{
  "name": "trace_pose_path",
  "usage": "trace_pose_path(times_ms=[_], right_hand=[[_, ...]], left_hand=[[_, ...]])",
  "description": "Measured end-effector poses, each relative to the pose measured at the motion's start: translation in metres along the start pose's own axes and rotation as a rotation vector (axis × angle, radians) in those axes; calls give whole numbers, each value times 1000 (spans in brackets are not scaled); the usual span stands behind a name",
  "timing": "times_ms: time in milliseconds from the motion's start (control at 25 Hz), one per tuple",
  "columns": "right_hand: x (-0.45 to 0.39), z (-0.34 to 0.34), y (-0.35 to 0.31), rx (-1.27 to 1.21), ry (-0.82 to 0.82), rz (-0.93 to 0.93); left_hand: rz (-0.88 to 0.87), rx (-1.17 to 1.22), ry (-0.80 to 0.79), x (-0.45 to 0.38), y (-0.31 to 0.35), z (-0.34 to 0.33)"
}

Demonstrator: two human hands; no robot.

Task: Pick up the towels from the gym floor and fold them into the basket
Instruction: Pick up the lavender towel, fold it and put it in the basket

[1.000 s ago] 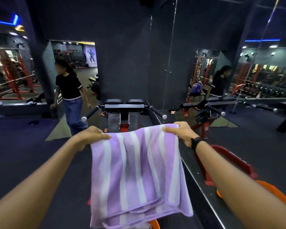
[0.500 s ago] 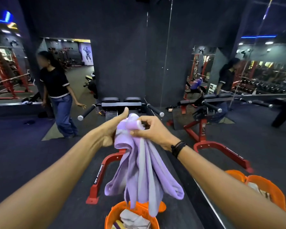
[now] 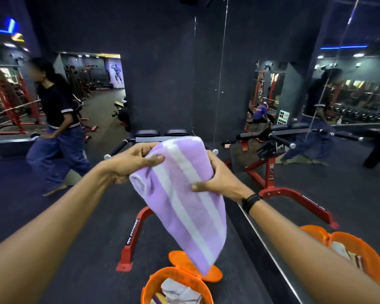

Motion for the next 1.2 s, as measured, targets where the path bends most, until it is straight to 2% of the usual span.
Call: trace_pose_path(times_ms=[120, 240, 280, 400, 480, 560, 720, 880, 1040, 1200], right_hand=[[7, -3, 14, 87, -132, -30], [26, -3, 42, 268, -383, -199], [31, -1, 49, 283, -413, -252], [37, 14, 52, 68, -312, -396], [31, 29, 47, -36, -221, -447], [25, 40, 46, -11, -230, -465], [13, 51, 45, 114, -360, -547], [-11, 52, 24, 239, -212, -489], [-29, 36, 1, 304, -185, -458], [-38, 13, 9, 496, -242, -495]], left_hand=[[-90, 144, 87, 0, 4, 11], [-141, 270, 223, 6, 5, 24], [-142, 282, 267, 7, 2, 31], [-118, 259, 288, 16, -9, 56], [-40, 146, 291, 20, -27, 73], [67, 87, 331, 22, -50, 84], [254, 85, 431, 30, -94, 99], [396, 73, 383, 40, -117, 101], [368, -19, 446, 41, -123, 109], [284, -313, 418, 31, -134, 112]])
Point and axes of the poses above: each hand's wrist, its own x-axis away from the middle knuckle, its own z-axis out of the back of the hand, y = z × x, the point moved 4 cm from there along -x, towards the middle knuckle, and after that the axes turned 14 degrees about y, right-handed, at the moved point
